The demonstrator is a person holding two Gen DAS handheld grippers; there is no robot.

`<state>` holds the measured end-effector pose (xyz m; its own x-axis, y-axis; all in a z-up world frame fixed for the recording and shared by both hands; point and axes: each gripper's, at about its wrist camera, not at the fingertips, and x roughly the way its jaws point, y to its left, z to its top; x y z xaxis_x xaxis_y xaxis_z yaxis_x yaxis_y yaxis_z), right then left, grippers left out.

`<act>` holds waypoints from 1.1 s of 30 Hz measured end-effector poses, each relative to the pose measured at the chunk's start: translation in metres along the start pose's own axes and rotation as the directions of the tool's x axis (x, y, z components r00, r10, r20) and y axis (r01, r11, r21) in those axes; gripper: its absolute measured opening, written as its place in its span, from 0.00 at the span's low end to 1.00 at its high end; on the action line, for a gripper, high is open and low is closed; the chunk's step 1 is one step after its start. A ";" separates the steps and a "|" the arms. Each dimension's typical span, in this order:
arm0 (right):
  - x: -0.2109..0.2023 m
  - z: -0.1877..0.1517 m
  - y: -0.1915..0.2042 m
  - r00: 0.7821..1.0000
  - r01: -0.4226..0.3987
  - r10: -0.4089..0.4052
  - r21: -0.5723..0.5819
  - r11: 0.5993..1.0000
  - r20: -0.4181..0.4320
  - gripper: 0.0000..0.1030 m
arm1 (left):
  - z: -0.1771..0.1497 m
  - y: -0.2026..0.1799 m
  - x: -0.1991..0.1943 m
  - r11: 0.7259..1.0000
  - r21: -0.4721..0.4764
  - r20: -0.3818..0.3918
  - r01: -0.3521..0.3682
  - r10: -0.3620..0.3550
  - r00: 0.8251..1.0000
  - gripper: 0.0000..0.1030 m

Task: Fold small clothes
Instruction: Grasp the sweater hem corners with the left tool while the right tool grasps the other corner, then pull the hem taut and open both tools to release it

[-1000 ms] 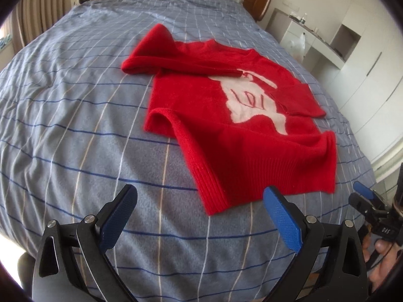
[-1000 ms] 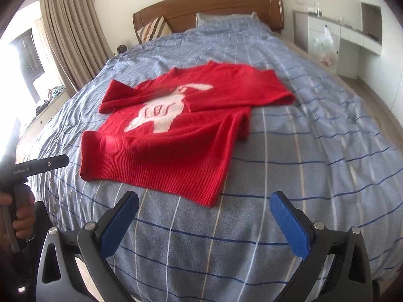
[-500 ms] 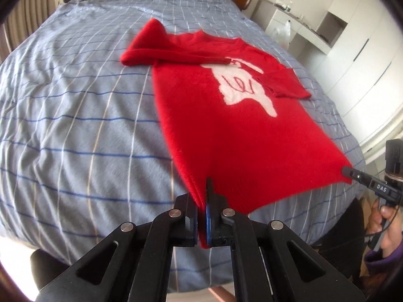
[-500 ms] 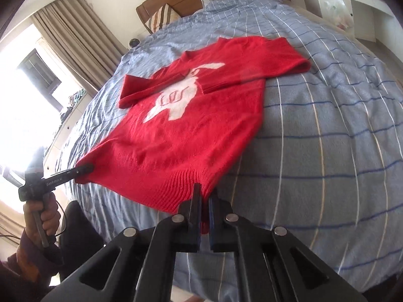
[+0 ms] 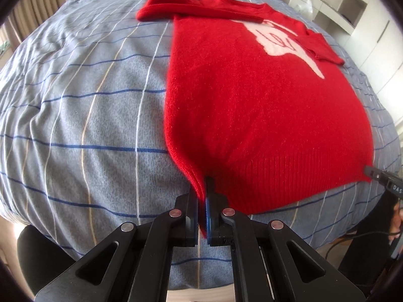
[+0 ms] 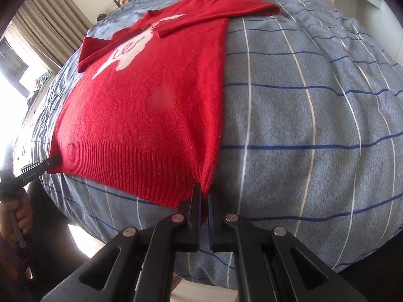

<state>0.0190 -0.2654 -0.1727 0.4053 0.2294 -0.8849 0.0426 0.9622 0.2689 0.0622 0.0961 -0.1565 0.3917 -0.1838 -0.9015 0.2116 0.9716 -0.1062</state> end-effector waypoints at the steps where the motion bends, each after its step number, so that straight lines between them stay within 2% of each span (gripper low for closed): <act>1: 0.001 0.000 0.001 1.000 0.007 -0.007 -0.001 1.000 0.003 0.03 | -0.002 -0.001 0.000 1.000 0.000 0.007 -0.004 0.004 1.000 0.02; 11: 0.005 -0.006 0.008 0.996 0.053 -0.052 -0.013 0.998 0.073 0.03 | -0.003 -0.006 0.001 0.999 0.004 0.048 -0.039 0.038 0.998 0.03; 21: 0.002 -0.013 0.008 0.994 0.056 -0.055 -0.006 0.998 0.098 0.03 | -0.008 -0.007 -0.001 0.999 -0.010 0.076 -0.050 0.050 0.996 0.05; 24: 0.002 -0.012 0.010 0.994 0.056 -0.055 -0.011 0.998 0.097 0.08 | -0.009 -0.008 -0.002 0.998 -0.013 0.081 -0.056 0.057 0.995 0.07; 26: 0.001 -0.013 0.012 0.994 0.059 -0.057 -0.020 0.998 0.090 0.14 | -0.009 -0.009 -0.005 0.997 -0.013 0.074 -0.070 0.071 0.995 0.18; 27: 0.000 -0.014 0.012 0.995 0.059 -0.056 -0.026 0.998 0.080 0.18 | -0.010 -0.009 -0.007 0.996 -0.010 0.064 -0.084 0.084 0.994 0.34; 28: -0.001 -0.017 0.012 0.997 0.053 -0.051 -0.033 0.998 0.057 0.29 | -0.011 -0.009 -0.009 0.994 -0.007 0.046 -0.107 0.107 0.993 0.60; 29: -0.003 -0.021 0.011 0.999 0.041 -0.040 -0.042 0.998 0.027 0.39 | -0.013 -0.008 -0.013 0.991 -0.006 0.027 -0.133 0.134 0.991 0.69; 30: -0.008 -0.026 0.008 1.000 0.030 -0.030 -0.051 0.998 -0.001 0.40 | -0.016 -0.005 -0.018 0.989 -0.005 0.019 -0.148 0.148 0.989 0.74; 31: -0.016 -0.030 0.004 0.999 0.031 -0.032 -0.060 0.998 -0.011 0.40 | -0.020 -0.001 -0.026 0.988 -0.002 0.020 -0.153 0.153 0.988 0.74; 33: -0.042 -0.028 -0.006 0.996 0.093 -0.092 -0.083 0.992 0.014 0.42 | -0.024 0.010 -0.044 0.987 -0.023 0.043 -0.158 0.159 0.986 0.74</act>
<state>-0.0236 -0.2769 -0.1480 0.4125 0.1379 -0.9004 0.0036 0.9882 0.1530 0.0256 0.1170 -0.1283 0.4582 -0.0335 -0.8882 0.1262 0.9916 0.0277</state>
